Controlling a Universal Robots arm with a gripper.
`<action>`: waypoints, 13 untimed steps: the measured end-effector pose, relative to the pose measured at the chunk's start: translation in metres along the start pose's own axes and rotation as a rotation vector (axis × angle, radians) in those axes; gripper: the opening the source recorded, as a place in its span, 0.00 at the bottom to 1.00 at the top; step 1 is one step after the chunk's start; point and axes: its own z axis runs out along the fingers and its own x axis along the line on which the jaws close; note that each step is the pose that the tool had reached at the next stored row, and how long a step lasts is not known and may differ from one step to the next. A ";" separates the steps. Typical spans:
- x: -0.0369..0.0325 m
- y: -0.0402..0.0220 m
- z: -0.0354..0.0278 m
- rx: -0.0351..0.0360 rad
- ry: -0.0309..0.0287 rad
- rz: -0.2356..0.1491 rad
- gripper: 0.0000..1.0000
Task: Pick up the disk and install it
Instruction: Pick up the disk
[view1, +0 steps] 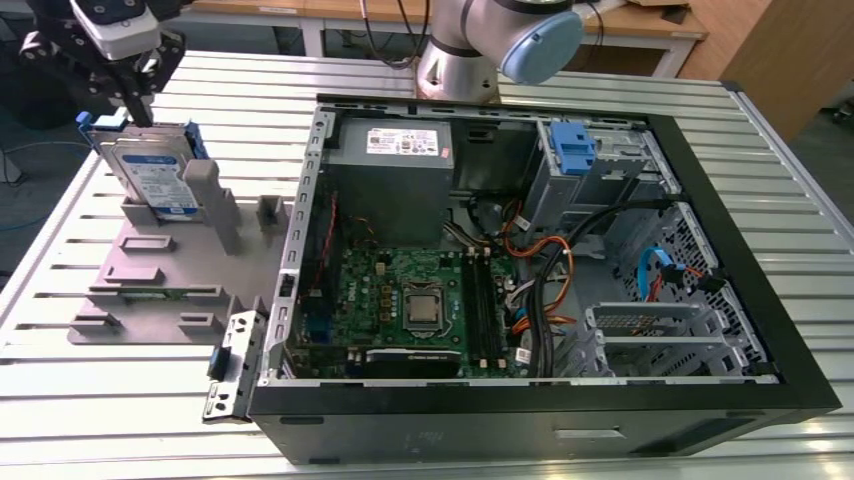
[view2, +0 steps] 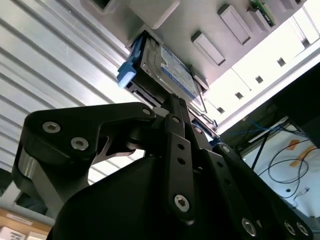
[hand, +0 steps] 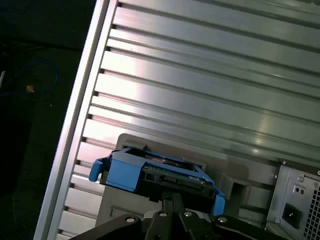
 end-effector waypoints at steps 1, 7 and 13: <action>0.0000 0.0000 0.0001 0.0005 0.0008 -0.017 0.11; 0.0000 0.0000 0.0005 0.0038 0.0055 -0.123 0.11; 0.0000 0.0000 0.0009 0.0070 0.0101 -0.229 0.11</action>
